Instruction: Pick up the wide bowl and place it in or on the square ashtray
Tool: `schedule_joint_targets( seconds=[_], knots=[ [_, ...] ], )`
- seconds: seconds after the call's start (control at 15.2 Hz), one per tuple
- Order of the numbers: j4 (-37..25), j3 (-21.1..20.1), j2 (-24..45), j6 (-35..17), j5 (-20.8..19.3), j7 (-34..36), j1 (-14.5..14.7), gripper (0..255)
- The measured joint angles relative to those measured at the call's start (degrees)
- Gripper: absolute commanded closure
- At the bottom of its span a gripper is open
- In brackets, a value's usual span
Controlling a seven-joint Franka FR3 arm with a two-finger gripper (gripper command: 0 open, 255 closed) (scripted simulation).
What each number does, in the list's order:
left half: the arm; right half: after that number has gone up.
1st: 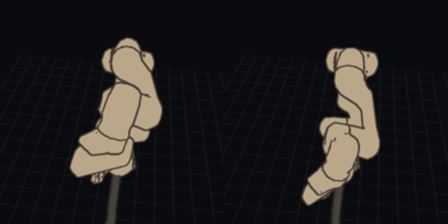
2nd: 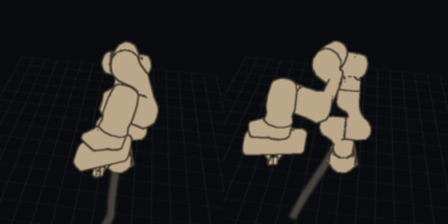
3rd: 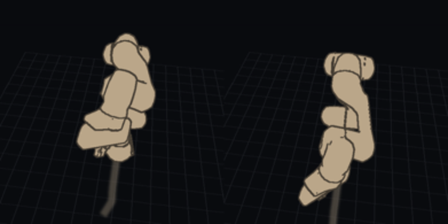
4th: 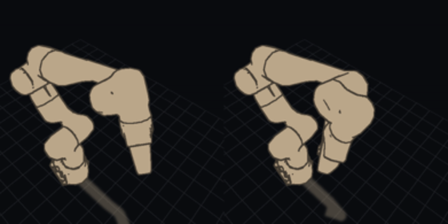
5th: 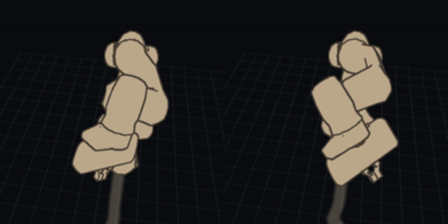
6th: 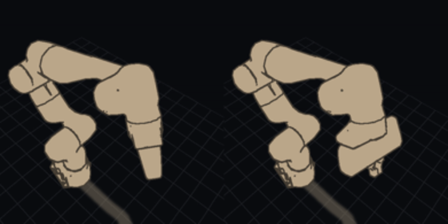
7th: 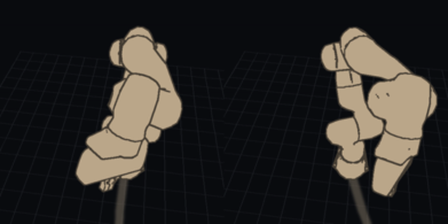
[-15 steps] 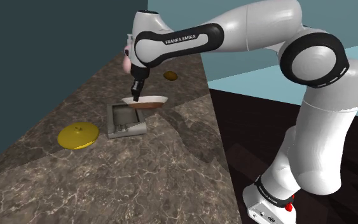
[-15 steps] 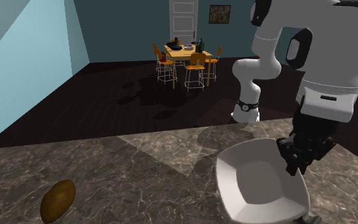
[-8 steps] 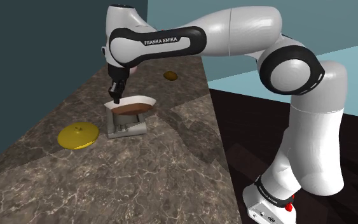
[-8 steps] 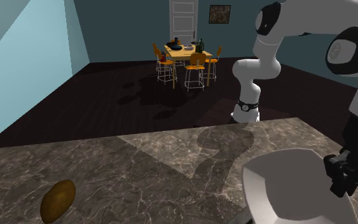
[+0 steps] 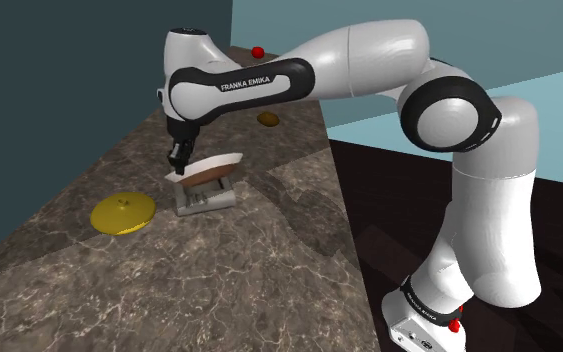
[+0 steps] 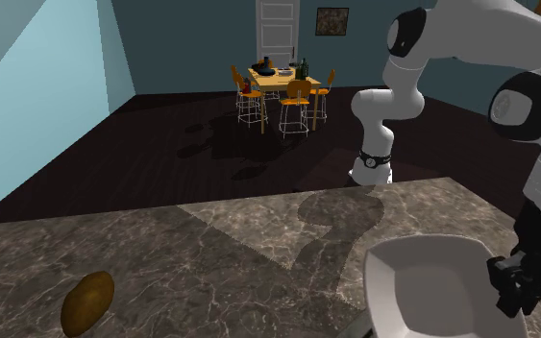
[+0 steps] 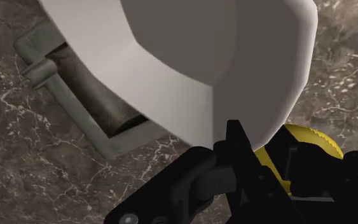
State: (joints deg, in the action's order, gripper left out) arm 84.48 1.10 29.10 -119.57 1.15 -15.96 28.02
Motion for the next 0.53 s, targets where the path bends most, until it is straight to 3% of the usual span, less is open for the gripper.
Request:
schedule_joint_targets(
  seconds=[0.53],
  knots=[
    [2.8,-0.2,1.8,-4.9,0.1,0.0,0.1,255]
  ],
)
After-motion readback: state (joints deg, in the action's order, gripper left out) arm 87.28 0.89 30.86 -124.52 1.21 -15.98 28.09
